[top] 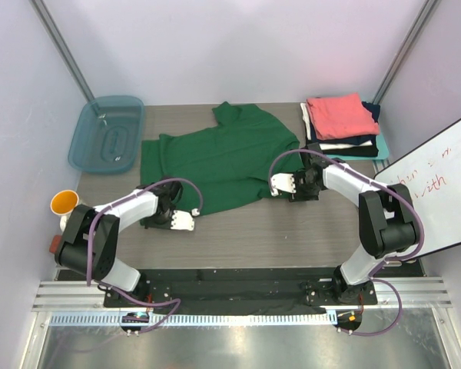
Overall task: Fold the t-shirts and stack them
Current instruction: Fold the flattened tshirt in 1/3 of the way
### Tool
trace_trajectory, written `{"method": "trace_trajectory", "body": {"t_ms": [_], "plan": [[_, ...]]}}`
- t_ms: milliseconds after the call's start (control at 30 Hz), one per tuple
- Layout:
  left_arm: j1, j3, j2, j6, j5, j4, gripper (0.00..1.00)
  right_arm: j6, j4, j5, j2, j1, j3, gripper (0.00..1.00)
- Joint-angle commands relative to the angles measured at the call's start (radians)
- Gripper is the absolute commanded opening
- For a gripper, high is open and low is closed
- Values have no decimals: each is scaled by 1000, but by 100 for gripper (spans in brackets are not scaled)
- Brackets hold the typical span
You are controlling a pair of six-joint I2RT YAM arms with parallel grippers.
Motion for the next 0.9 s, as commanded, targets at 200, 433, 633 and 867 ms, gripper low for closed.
{"method": "trace_trajectory", "body": {"t_ms": [200, 433, 633, 867], "plan": [[0, 37, 60, -17, 16, -12, 0, -8, 24, -10, 39, 6, 12, 57], [0, 41, 46, -15, 19, -33, 0, 9, 47, 36, 85, 6, -6, 24], [2, 9, 19, 17, 3, -52, 0, 7, 50, 64, 68, -1, -18, 8], [8, -101, -43, 101, -39, -35, 0, -86, -13, 98, 5, -43, -52, 6]]}}
